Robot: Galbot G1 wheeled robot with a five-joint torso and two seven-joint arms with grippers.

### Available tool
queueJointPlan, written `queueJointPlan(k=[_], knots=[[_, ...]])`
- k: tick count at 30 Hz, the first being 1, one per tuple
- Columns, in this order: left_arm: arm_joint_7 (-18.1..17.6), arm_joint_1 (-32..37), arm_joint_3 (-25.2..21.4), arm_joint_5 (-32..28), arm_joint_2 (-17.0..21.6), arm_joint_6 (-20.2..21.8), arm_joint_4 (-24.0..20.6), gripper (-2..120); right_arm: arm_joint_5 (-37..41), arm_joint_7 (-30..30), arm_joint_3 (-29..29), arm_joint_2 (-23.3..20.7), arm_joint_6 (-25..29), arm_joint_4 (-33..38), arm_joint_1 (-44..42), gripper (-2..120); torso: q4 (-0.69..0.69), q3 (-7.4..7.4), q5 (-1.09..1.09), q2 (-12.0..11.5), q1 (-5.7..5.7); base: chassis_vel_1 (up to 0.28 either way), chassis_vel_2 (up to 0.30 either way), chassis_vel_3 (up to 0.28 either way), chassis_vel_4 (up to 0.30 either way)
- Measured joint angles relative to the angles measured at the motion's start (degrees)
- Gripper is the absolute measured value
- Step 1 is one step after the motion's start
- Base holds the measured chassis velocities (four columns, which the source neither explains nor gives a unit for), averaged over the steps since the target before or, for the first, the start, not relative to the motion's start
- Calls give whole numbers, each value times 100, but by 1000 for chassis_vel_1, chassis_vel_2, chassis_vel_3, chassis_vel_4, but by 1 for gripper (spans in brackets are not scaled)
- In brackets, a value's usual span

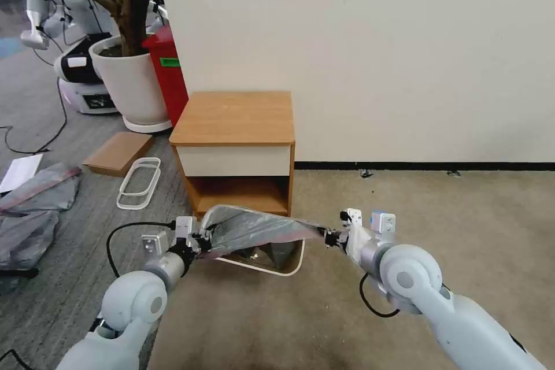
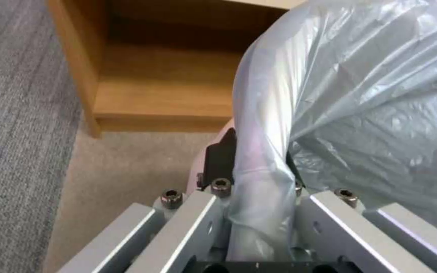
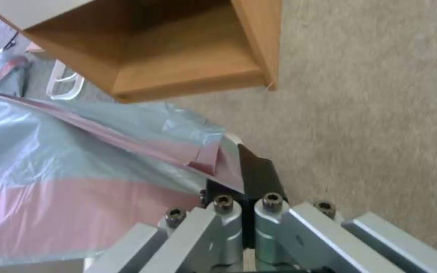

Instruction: Pick up the garbage bag from the table and place it over the trash can.

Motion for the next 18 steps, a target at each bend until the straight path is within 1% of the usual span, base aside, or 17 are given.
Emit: queueJointPlan(k=[6,8,10,12,13,15,18], knots=[[5,-40,-38,0,-27,-65,1,3,8,-32,24,49,-127,37,-126,0,0,0,0,0,0,0,0,0,0],[-69,-70,-38,24,-66,-105,-12,3,8,-19,-15,108,-148,50,-129,0,-1,0,0,0,0,0,0,0,0],[-80,-61,-37,110,-65,-124,-12,3,7,-8,-30,134,-149,60,-120,0,-1,0,0,0,0,0,0,0,0],[12,42,-11,345,-39,-221,-27,3,29,84,-48,200,-200,68,-57,0,0,0,1,0,0,0,0,0,0],[17,67,-6,370,-72,-261,-46,3,41,118,-58,228,-266,66,-25,0,2,0,0,0,0,0,0,0,0],[-30,65,-7,366,-122,-283,-60,3,35,129,-84,239,-351,66,-7,2,2,0,-1,0,0,0,0,0,0],[-112,87,-2,330,-153,-305,-59,3,-150,124,-223,236,-469,71,-1,10,-1,0,0,0,0,0,0,0,0]])
